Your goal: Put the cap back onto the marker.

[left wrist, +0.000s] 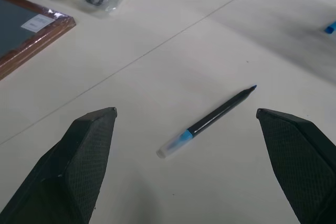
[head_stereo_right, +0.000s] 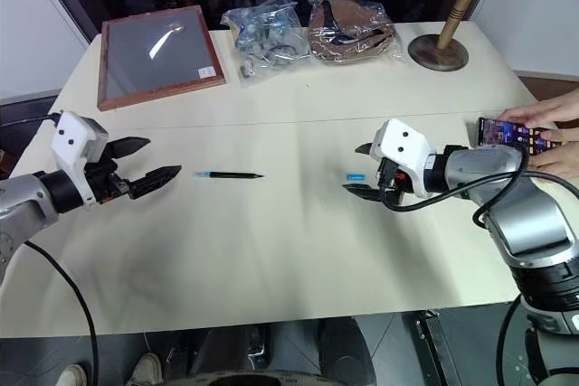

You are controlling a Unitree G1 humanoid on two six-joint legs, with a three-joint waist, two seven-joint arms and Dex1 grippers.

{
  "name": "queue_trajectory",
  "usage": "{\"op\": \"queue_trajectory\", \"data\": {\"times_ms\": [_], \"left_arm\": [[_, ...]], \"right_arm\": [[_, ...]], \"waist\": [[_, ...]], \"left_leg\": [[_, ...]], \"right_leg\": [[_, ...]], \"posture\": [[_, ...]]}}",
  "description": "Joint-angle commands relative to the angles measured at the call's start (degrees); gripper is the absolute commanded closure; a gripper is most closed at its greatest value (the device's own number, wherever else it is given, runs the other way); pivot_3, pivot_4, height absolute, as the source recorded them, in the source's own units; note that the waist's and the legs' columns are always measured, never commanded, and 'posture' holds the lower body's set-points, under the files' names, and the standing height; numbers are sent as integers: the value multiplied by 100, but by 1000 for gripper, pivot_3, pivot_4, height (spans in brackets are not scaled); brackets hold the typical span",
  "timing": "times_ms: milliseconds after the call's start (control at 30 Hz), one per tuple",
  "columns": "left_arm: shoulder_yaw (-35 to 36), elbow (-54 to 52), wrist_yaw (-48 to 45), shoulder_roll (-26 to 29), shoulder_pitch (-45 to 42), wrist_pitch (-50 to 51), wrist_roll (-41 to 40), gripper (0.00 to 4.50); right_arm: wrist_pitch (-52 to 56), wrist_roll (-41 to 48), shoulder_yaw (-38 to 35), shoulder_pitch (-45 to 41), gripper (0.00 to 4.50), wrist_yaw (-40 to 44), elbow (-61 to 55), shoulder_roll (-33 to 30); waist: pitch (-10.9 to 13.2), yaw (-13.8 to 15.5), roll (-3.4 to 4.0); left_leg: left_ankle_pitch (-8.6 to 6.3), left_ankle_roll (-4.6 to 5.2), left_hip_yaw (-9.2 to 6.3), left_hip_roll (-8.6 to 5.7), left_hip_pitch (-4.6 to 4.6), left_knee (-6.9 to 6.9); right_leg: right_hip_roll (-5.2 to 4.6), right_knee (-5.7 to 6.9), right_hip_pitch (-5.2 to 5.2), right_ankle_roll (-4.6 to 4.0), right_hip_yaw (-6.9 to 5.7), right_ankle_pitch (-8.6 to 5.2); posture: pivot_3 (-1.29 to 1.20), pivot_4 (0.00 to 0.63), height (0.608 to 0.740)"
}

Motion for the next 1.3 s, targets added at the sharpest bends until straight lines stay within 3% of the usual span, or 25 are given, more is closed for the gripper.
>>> {"op": "queue_trajectory", "data": {"times_ms": [33, 633, 833, 1033, 1300], "left_arm": [[139, -172, 5, 52, -23, 9, 14, 30], [17, -220, 186, -88, -167, 146, -16, 30], [-451, 283, -303, -35, -536, -127, 188, 30], [-1295, 1905, -1582, -174, -1539, -1090, 664, 30], [-2751, 5908, -3455, -914, -3657, -3873, 2379, 30]], "right_arm": [[-78, -2, -26, -87, 672, -3, -112, 30], [-61, 15, -120, -13, 672, 56, -133, -54], [86, 41, -258, 159, 672, -33, -245, -134], [498, 226, -453, 520, 672, -485, -846, 72], [1144, 443, -880, 1197, 672, -1164, -1779, 226]], "waist": [[0, 0, 0], [0, 2, 0], [0, 16, 0], [0, 22, -1], [0, 148, -4]], "left_leg": [[0, 0, 0, 0, 0, 0], [0, 0, 0, 0, 0, 1], [0, 0, 0, -1, 0, 4], [1, -1, 2, 1, 0, 5], [1, 1, 14, -1, -15, 19]], "right_leg": [[0, 0, 0, 0, 0, 0], [1, 1, 0, 3, 0, 1], [3, 1, 2, 4, -1, 2], [27, 6, -1, 5, 0, 3], [40, 19, -19, 9, -4, 4]], "posture": [[0, 150, 740], [0, 150, 740], [0, 150, 740], [0, 150, 740], [0, 150, 740]]}}
